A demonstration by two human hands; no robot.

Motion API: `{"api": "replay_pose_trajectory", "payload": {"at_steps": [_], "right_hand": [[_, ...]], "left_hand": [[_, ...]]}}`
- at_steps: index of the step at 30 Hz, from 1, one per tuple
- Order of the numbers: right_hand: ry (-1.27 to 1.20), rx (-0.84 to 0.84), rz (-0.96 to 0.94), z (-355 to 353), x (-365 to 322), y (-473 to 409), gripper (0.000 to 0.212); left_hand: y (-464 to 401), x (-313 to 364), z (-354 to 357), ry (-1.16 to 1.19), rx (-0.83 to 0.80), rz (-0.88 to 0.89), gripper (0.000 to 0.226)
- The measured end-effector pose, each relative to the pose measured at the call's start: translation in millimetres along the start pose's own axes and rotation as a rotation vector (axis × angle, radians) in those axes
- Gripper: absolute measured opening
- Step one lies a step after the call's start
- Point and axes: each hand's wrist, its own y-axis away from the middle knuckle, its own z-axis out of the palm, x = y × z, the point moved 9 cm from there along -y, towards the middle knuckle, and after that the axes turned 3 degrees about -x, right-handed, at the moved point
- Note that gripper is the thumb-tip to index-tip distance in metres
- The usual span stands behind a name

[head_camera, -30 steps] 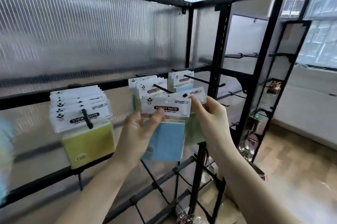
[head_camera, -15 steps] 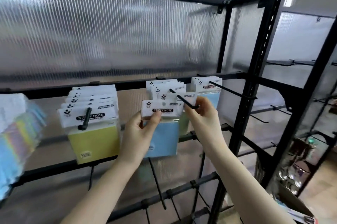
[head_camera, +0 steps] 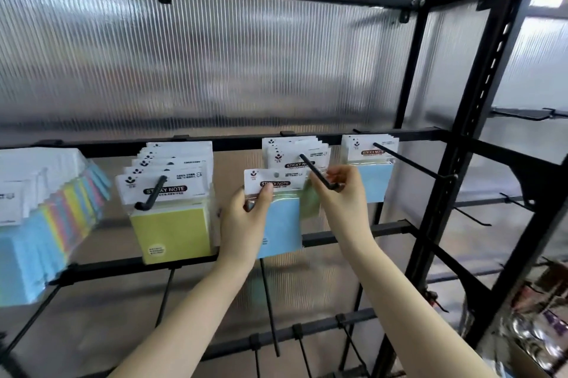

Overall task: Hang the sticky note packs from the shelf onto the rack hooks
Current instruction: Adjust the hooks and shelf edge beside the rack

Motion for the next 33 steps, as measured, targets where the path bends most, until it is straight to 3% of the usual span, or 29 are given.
{"api": "replay_pose_trajectory", "payload": {"at_steps": [5, 13, 18, 21, 24, 28, 33], "right_hand": [[-0.026, 0.014, -0.077, -18, -2, 18, 0.004], [-0.128, -0.127, -0.199, -53, -23, 64, 0.027], [-0.121, 0.048, -0.245, -103, -39, 71, 0.018], [-0.061, 0.169, -0.293, -136, -51, 65, 0.03], [-0.035, 0.233, -0.308, -155, -57, 55, 0.031], [-0.021, 0.218, -0.272, -161, -55, 39, 0.029], [0.006, 0.152, -0.251, -163, -50, 24, 0.029]], "left_hand": [[24, 4, 3, 0.114, 0.031, 0.056, 0.015], [79, 32, 56, 0.164, -0.123, 0.187, 0.017], [91, 64, 103, 0.288, -0.281, 0.196, 0.016], [91, 84, 131, 0.311, -0.403, 0.209, 0.024], [83, 100, 147, 0.319, -0.404, 0.217, 0.03], [71, 109, 157, 0.311, -0.365, 0.192, 0.041], [62, 111, 164, 0.261, -0.369, 0.238, 0.036]]}}
